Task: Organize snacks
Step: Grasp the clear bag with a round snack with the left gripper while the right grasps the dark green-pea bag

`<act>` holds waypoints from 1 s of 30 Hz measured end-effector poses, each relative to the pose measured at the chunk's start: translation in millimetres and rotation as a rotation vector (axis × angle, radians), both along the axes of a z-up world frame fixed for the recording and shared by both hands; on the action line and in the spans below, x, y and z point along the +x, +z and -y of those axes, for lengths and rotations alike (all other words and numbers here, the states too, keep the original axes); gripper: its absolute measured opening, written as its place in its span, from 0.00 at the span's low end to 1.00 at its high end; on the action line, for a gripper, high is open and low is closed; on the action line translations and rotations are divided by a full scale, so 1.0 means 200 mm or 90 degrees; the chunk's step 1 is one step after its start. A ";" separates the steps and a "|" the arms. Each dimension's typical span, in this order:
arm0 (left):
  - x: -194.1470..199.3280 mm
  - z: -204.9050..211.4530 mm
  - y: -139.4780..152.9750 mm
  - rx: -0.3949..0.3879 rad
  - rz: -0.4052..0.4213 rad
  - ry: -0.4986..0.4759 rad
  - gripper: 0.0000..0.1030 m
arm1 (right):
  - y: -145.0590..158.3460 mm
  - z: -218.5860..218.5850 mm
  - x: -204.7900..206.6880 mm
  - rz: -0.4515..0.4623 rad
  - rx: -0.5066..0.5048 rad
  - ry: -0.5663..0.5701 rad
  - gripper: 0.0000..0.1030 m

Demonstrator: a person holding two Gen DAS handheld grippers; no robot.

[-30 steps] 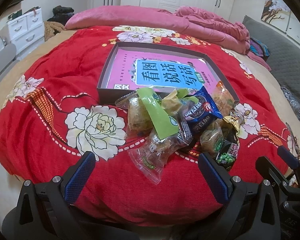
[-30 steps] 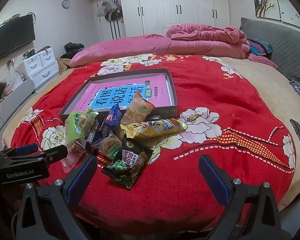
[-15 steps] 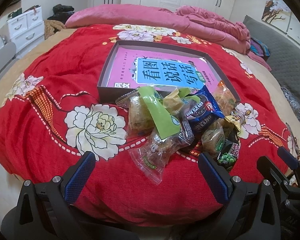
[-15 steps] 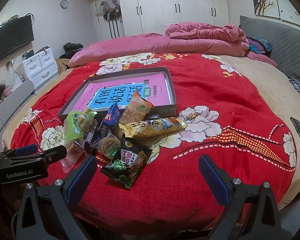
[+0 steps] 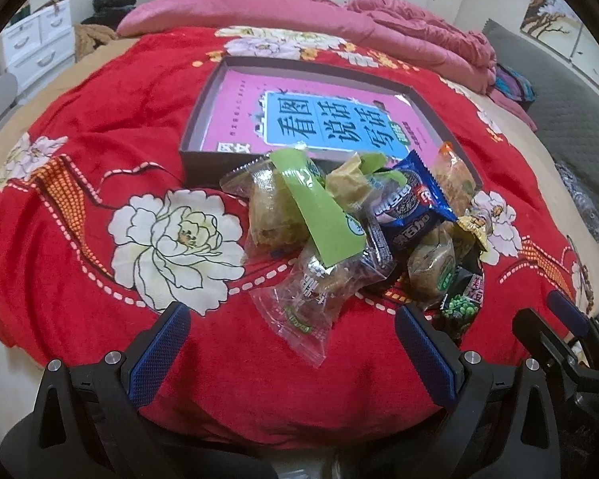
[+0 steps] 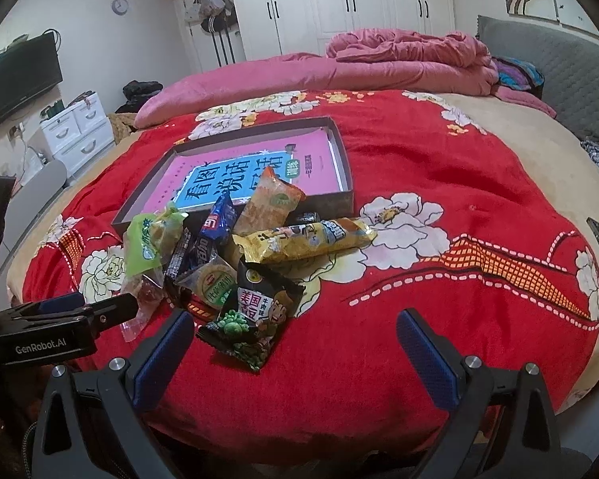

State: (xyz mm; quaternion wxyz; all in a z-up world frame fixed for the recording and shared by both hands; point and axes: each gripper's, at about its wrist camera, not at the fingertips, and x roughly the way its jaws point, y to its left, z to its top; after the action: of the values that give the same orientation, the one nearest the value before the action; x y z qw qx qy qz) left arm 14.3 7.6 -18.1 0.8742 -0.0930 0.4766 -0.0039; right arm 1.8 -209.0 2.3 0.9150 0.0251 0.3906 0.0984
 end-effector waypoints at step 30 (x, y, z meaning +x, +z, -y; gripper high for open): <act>0.15 0.01 -0.09 -0.068 -0.030 -0.088 0.68 | -0.19 -0.06 0.22 -0.111 0.050 0.019 0.73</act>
State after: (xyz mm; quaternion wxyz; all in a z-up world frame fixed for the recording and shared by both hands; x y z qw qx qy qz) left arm 43.8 4.9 -35.6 0.8541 -0.1066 0.5015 -0.0875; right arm 45.2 -197.4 -35.3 0.8743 0.0634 0.4648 0.1247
